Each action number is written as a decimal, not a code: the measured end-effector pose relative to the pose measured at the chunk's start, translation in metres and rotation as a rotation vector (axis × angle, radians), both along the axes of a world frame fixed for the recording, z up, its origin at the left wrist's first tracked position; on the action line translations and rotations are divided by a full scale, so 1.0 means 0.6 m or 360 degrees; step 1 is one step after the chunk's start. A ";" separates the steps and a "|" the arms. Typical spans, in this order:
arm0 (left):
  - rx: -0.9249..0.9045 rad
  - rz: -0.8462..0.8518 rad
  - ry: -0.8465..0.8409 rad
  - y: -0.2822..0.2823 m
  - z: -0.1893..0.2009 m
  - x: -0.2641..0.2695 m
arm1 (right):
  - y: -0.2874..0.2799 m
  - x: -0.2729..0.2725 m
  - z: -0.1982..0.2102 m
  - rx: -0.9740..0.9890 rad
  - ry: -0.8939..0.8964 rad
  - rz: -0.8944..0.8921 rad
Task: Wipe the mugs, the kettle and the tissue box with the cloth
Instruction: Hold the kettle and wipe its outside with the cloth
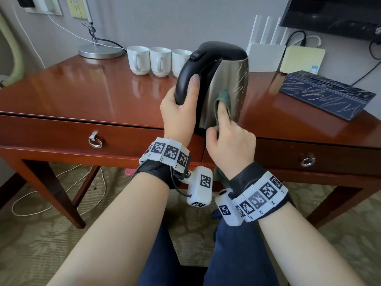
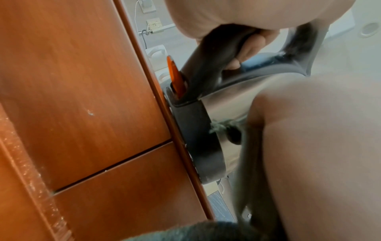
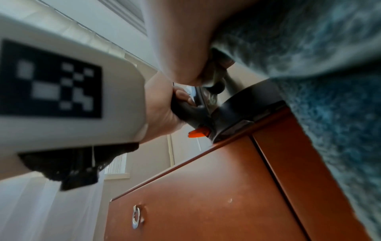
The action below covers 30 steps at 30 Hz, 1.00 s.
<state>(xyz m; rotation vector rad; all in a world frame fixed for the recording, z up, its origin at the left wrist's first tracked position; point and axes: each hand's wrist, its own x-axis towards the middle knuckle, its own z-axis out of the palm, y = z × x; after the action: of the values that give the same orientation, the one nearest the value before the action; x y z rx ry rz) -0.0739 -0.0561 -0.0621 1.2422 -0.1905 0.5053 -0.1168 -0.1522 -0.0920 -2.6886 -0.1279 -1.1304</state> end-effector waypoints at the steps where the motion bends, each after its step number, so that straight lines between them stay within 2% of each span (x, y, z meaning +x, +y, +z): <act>1: -0.0003 -0.0011 0.0006 0.000 0.001 -0.001 | 0.000 0.002 0.003 -0.0001 -0.0034 -0.0006; 5: -0.0008 -0.0010 0.0009 0.000 0.003 0.000 | -0.012 0.015 0.034 0.0013 -0.0181 -0.0106; 9: 0.0022 -0.0016 -0.0002 0.000 0.002 0.000 | -0.016 0.016 0.040 0.0119 -0.0133 -0.0142; 19: 0.0149 -0.0115 -0.0044 0.022 -0.018 0.012 | -0.014 -0.004 -0.081 -0.0004 0.0125 0.0086; 30: 0.0132 -0.0068 0.0080 0.042 -0.032 0.063 | -0.033 0.003 -0.116 -0.0140 0.0101 0.0083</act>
<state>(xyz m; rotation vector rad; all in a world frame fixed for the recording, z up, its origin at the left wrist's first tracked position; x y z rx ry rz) -0.0359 -0.0308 -0.0811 1.3280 -0.1965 0.4324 -0.1152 -0.1722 -0.1618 -2.7770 -0.2410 -1.0467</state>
